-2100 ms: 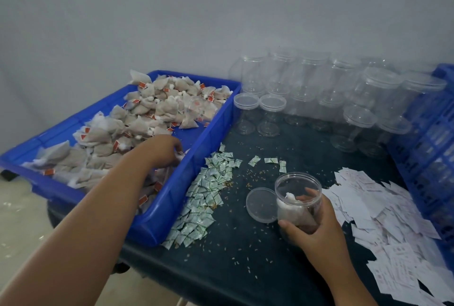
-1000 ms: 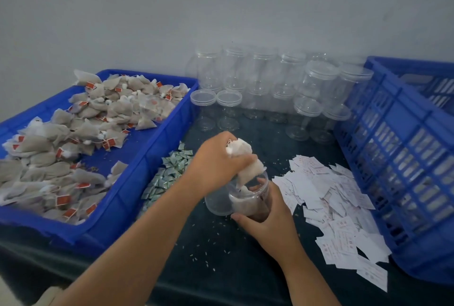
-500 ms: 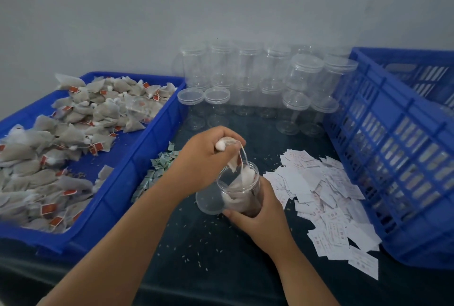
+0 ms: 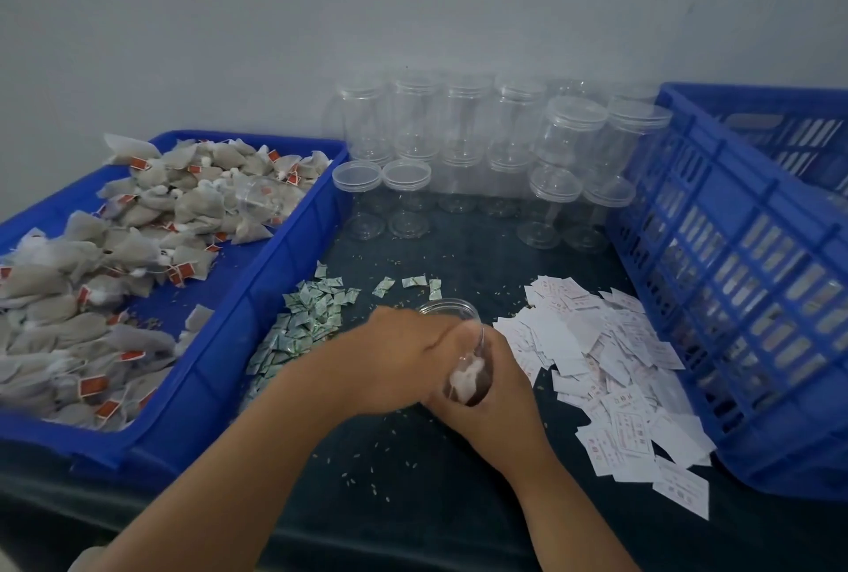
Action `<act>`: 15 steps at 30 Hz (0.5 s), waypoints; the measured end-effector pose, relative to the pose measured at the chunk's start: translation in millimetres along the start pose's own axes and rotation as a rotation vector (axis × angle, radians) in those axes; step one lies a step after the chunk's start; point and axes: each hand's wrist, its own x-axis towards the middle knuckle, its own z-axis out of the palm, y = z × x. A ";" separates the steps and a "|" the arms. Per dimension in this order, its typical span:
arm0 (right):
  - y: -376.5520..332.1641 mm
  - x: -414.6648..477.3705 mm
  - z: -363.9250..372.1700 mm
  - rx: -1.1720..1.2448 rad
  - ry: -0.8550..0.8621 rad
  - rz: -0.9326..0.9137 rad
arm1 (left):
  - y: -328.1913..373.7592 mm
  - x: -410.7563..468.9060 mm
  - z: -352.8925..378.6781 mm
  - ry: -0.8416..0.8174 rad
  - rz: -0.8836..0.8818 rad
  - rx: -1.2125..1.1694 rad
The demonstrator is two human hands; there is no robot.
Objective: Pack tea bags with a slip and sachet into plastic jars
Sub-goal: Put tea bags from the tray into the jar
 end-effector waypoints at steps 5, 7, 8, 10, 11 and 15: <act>1.2 -0.1 -1.4 -0.009 0.010 -0.007 | 1.6 -6.1 9.2 0.068 0.080 -0.129; 0.8 -0.1 -1.8 -0.012 0.026 -0.002 | -9.7 -3.8 2.2 0.315 0.060 -0.245; 0.9 -0.2 -2.1 -0.023 0.040 -0.006 | -21.1 -1.1 -2.2 0.451 0.032 -0.244; 1.4 -0.3 -3.0 -0.038 0.057 -0.002 | -55.2 2.2 -12.8 0.585 -0.120 -0.115; 1.9 -0.2 -2.8 -0.034 0.057 0.000 | -76.2 2.5 -16.7 0.528 -0.249 0.004; 1.5 -0.4 -1.5 -0.033 0.050 0.008 | -133.8 0.1 -5.4 0.100 -0.561 0.398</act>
